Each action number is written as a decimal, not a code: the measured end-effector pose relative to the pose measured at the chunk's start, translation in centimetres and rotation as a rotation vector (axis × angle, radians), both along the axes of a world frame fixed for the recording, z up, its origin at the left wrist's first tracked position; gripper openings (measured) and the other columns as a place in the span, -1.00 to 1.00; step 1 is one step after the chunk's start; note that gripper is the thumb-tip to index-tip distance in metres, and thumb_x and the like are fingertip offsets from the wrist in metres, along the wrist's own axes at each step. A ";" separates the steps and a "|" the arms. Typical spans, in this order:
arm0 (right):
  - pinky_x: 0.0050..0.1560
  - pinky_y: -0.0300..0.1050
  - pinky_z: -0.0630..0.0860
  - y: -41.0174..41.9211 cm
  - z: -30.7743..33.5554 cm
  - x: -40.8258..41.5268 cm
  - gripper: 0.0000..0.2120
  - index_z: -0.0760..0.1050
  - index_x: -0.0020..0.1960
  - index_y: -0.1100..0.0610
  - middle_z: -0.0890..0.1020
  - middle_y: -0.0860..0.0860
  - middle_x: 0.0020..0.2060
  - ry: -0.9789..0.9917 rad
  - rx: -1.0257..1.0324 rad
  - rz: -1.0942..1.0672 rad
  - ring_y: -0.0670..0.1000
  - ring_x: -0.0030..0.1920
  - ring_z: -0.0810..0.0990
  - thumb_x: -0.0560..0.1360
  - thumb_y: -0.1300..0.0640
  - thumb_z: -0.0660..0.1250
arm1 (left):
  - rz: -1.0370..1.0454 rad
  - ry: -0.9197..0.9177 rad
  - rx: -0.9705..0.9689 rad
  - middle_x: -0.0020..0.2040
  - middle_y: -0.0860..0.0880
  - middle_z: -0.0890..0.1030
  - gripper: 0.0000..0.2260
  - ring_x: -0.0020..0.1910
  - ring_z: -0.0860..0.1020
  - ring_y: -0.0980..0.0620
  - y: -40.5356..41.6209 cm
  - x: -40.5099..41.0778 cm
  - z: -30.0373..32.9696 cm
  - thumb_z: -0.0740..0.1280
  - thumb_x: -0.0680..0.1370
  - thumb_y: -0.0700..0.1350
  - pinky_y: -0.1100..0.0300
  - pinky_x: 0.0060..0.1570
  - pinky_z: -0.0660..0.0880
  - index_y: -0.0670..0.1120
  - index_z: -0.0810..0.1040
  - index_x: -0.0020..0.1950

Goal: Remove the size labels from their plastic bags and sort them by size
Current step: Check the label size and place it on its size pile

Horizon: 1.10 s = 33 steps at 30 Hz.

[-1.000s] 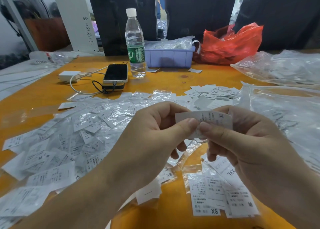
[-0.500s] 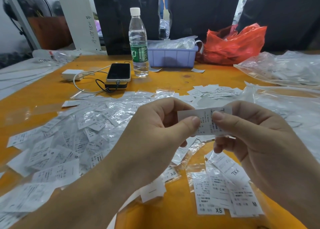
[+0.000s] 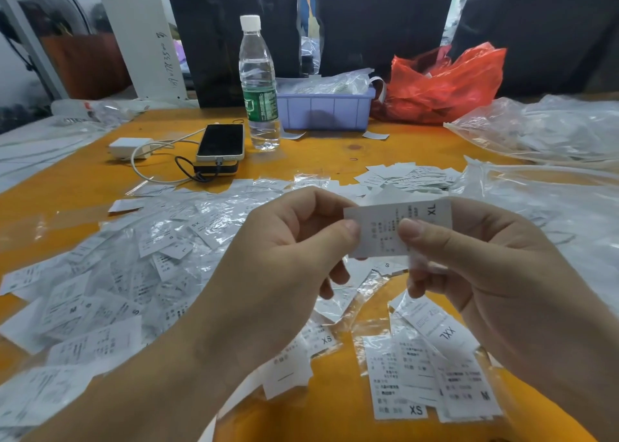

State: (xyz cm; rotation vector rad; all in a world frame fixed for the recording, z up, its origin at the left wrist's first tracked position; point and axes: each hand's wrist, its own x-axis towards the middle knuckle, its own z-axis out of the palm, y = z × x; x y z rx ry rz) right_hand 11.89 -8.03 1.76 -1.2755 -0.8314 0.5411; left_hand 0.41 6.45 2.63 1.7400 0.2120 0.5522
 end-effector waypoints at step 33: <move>-0.36 -0.43 0.45 -1.3 2.4 1.9 -0.92 0.60 -0.27 -0.03 0.63 -0.23 -0.33 -0.658 -0.349 -0.310 -0.19 -0.35 0.57 0.38 0.03 0.38 | 0.344 0.638 0.456 -0.15 0.05 0.60 -0.83 -0.23 0.57 0.05 6.6 -0.4 1.0 0.32 0.52 -0.19 0.20 -0.37 0.46 0.09 0.57 -0.13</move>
